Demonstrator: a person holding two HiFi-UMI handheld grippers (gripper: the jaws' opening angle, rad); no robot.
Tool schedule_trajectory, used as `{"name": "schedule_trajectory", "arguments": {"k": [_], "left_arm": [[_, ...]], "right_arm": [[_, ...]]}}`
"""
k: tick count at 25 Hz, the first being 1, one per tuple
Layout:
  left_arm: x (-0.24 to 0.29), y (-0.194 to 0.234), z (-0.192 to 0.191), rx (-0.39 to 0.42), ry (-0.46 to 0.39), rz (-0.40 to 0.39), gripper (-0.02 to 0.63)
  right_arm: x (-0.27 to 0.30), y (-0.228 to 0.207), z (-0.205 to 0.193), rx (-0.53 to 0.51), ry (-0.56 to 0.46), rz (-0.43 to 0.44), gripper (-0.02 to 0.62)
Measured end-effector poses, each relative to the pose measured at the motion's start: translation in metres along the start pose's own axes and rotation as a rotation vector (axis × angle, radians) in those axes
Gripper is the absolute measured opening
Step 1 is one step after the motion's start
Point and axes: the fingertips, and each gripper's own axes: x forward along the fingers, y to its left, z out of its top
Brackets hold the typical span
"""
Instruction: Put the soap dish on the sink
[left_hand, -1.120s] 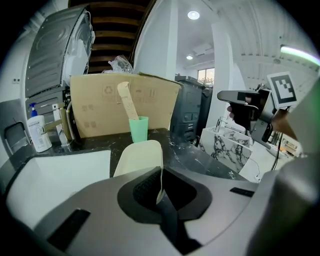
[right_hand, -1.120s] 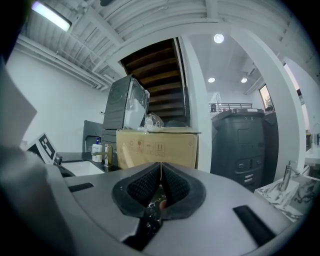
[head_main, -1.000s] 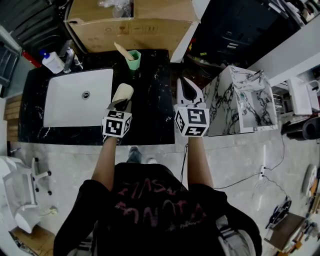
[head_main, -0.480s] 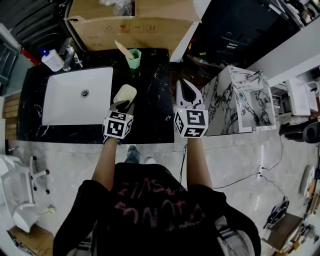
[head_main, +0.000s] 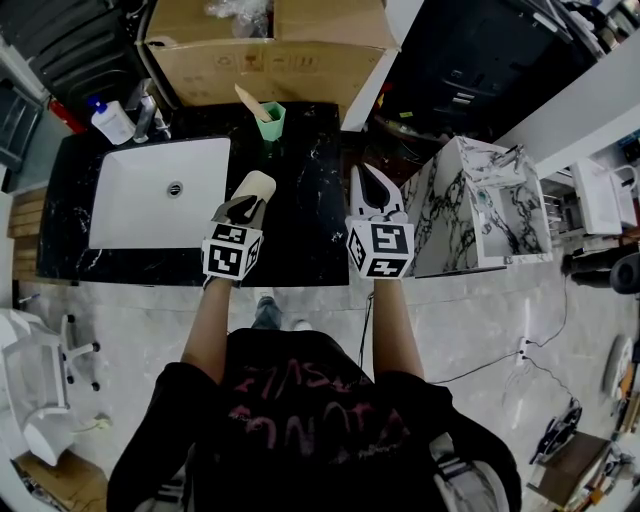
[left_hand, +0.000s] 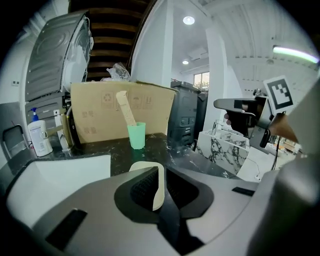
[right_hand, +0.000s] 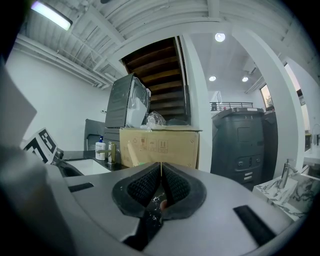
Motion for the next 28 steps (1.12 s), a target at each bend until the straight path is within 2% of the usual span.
{"name": "schedule_trajectory", "arguments": {"k": [8, 19, 28], "left_arm": [[-0.029, 0.006, 0.044, 0.038, -0.111, 0.048, 0.038], [-0.091, 0.019, 0.122, 0.070, -0.325, 0.158, 0.017], [-0.112, 0.020, 0.131, 0.076, -0.365, 0.195, 0.017]], "right_arm": [[-0.011, 0.000, 0.003, 0.016, -0.011, -0.002, 0.014], [-0.025, 0.002, 0.012, -0.001, -0.026, -0.003, 0.014], [-0.037, 0.003, 0.015, -0.001, -0.030, 0.002, 0.014]]}}
